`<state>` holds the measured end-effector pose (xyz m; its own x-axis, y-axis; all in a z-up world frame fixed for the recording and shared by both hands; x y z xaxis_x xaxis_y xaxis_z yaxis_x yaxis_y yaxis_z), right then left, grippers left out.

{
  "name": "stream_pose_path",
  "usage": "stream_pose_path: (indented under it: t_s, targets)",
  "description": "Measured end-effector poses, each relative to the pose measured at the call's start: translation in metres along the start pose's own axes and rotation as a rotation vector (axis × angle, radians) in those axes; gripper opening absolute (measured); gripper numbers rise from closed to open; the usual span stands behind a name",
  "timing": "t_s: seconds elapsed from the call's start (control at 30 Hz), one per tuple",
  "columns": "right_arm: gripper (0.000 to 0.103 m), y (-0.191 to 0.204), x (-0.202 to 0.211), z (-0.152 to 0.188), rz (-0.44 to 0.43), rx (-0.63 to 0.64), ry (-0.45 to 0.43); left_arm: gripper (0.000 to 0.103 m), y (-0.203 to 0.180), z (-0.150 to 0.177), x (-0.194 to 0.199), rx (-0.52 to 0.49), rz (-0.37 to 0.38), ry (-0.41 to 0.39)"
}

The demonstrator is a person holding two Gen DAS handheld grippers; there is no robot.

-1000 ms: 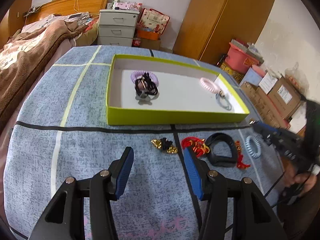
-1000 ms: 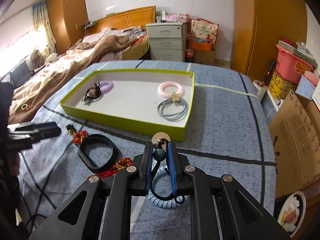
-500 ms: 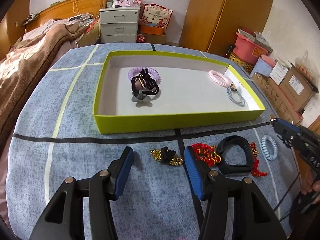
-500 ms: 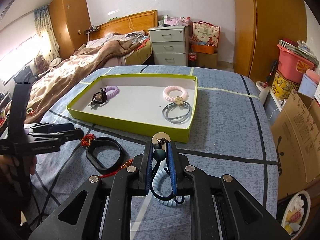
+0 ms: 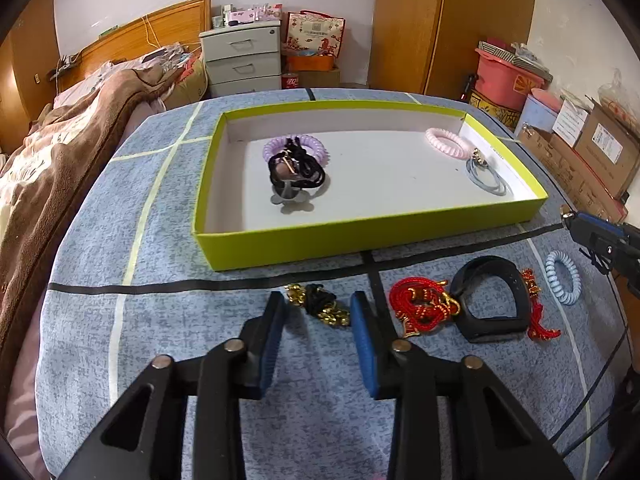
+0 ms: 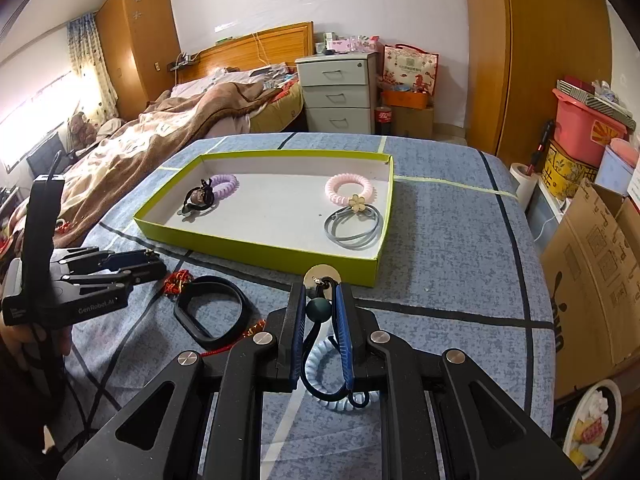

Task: Organize jewelry
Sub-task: 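Grasp the gold charm with the left tool while the right tool carries the keychain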

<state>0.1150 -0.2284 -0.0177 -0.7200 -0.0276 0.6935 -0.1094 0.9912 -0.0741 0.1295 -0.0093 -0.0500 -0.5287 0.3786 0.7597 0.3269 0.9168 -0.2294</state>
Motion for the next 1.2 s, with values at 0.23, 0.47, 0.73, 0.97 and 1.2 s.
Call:
stream_pose_path:
  t_s: [0.23, 0.47, 0.73, 0.97, 1.2]
  targets:
    - [0.016, 0.002, -0.001, 0.001, 0.000, 0.000, 0.008, 0.010, 0.005, 0.000, 0.003, 0.018, 0.013, -0.013]
    - [0.016, 0.004, -0.002, 0.001, -0.001, -0.002, 0.012, 0.010, 0.006, 0.001, 0.005, 0.030, 0.032, -0.022]
    - [0.016, 0.007, -0.001, -0.003, -0.010, -0.013, 0.005, 0.010, 0.006, -0.001, 0.016, 0.042, 0.061, -0.057]
    - [0.016, 0.010, 0.002, -0.015, -0.017, -0.024, -0.007, 0.010, 0.006, -0.015, 0.030, 0.041, 0.081, -0.094]
    - [0.016, 0.014, -0.001, -0.039, -0.016, -0.031, -0.027, 0.010, 0.011, -0.040, 0.033, 0.041, 0.104, -0.114]
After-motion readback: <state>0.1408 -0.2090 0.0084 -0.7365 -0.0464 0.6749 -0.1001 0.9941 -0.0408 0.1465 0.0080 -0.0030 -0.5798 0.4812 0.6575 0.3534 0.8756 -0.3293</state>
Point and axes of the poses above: each gripper's, at about its wrist camera, not at the fingertips, and x roughly against the way its jaws point, y to its left, z to its underside, the point moved 1 cm from there along -x, roughly the way its jaws point, and after that the axes turned 14 degrees about z, right-handed, at the moved point
